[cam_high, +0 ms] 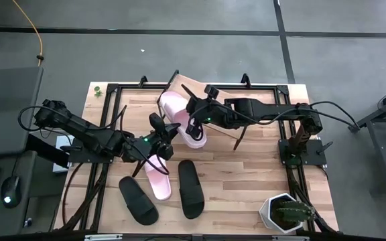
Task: Pick and place slides into the shelf
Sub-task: Put the right pink slide on the shelf
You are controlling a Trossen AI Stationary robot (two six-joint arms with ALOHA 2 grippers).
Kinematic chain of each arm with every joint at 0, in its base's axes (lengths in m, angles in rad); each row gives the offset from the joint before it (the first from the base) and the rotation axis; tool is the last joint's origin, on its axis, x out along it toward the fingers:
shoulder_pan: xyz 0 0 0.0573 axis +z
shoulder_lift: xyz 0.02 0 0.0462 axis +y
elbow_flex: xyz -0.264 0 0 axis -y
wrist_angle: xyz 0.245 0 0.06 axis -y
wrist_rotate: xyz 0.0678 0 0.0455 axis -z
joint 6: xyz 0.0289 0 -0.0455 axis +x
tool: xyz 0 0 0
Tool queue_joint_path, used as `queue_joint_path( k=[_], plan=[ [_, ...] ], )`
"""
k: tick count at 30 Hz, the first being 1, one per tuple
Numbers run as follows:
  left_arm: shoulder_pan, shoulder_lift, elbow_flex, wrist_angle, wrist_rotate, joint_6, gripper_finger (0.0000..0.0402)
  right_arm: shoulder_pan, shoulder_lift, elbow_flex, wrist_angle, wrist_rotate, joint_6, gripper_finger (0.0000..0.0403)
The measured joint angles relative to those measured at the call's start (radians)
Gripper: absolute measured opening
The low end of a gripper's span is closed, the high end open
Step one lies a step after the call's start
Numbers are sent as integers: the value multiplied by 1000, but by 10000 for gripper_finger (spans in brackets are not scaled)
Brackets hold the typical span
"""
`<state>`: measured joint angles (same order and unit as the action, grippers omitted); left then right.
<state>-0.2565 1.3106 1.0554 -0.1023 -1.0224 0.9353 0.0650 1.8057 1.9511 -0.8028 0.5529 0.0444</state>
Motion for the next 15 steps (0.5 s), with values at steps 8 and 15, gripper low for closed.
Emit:
queue_joint_path(
  k=[8, 15],
  plan=[
    [0, 0, -1, -12, -15, 3, 53, 2, -1, 0, 0, -45, -26, 79],
    [9, -6, -1, -49, -57, 8, 52, 21, -1, 75, -54, -65, -45, 124]
  ],
)
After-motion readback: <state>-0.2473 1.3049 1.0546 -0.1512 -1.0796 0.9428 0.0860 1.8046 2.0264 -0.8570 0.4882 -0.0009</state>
